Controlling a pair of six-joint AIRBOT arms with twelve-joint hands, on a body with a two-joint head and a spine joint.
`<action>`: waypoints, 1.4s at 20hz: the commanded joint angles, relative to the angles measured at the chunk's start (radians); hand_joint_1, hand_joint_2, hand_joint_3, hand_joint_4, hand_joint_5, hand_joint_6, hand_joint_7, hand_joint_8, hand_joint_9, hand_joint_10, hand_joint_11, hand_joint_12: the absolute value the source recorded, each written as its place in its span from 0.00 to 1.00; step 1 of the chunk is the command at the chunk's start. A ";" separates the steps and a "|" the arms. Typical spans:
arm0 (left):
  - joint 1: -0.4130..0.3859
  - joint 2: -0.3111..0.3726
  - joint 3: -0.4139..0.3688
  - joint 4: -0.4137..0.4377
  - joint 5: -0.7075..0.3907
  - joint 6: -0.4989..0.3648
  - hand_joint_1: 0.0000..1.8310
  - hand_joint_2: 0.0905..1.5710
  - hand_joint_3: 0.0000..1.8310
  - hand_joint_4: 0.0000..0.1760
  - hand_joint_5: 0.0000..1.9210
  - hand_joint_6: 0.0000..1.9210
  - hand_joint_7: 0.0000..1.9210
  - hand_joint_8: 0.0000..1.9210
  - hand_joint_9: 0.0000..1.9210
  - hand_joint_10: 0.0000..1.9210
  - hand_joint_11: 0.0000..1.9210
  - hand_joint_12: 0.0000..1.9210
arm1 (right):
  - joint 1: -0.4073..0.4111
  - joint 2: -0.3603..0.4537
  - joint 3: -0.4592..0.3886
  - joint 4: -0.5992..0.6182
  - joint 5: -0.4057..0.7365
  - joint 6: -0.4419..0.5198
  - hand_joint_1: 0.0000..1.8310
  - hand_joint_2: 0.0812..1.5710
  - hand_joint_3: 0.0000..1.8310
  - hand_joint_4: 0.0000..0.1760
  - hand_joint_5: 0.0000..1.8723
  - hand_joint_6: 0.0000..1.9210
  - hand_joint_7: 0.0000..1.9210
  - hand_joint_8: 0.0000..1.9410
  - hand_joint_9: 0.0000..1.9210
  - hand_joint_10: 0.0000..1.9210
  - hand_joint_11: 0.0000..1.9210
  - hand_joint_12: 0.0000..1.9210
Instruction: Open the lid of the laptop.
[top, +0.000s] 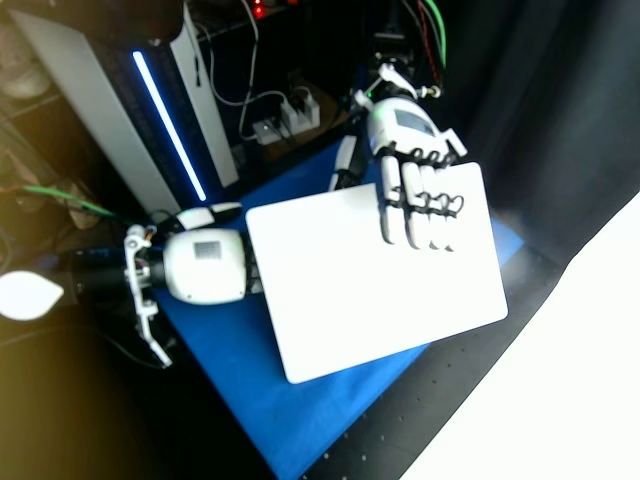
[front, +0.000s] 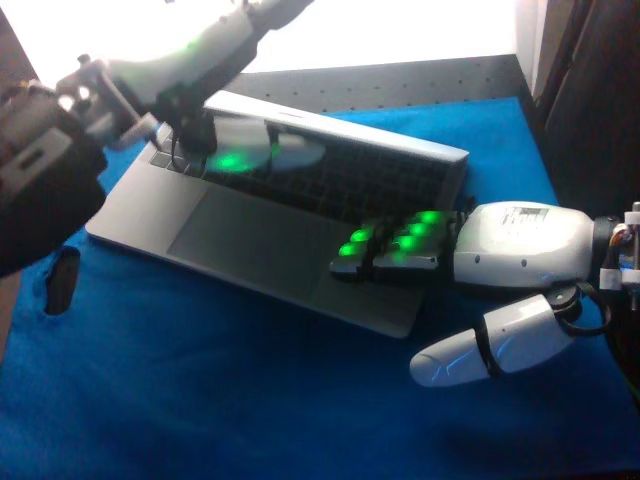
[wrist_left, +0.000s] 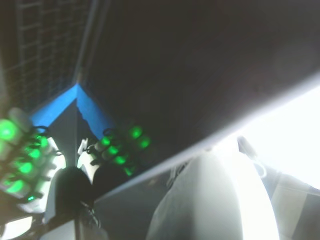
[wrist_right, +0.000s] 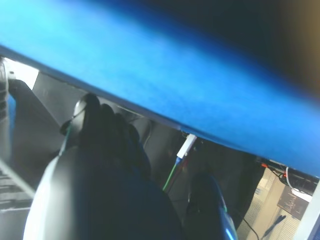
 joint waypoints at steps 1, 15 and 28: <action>-0.034 -0.012 0.014 -0.001 -0.101 -0.002 0.51 0.67 0.00 0.00 0.00 0.00 0.00 0.00 0.00 0.00 0.00 0.00 | 0.008 -0.008 0.001 0.024 0.023 0.008 0.00 0.72 0.00 0.00 0.00 0.00 0.00 0.00 0.00 0.00 0.00 0.00; -0.374 -0.283 0.393 0.067 0.414 0.193 0.50 0.66 0.00 0.23 0.00 0.00 0.00 0.00 0.00 0.00 0.00 0.00 | 0.011 -0.016 0.002 -0.016 0.009 0.009 0.00 0.73 0.00 0.00 0.00 0.00 0.00 0.00 0.00 0.00 0.00 0.00; -0.481 -0.513 0.767 -0.026 0.691 0.340 0.41 0.65 0.00 0.00 0.00 0.00 0.00 0.00 0.00 0.00 0.00 0.00 | 0.037 -0.030 0.013 -0.081 0.012 0.009 0.00 0.72 0.00 0.00 0.00 0.00 0.00 0.00 0.00 0.00 0.00 0.00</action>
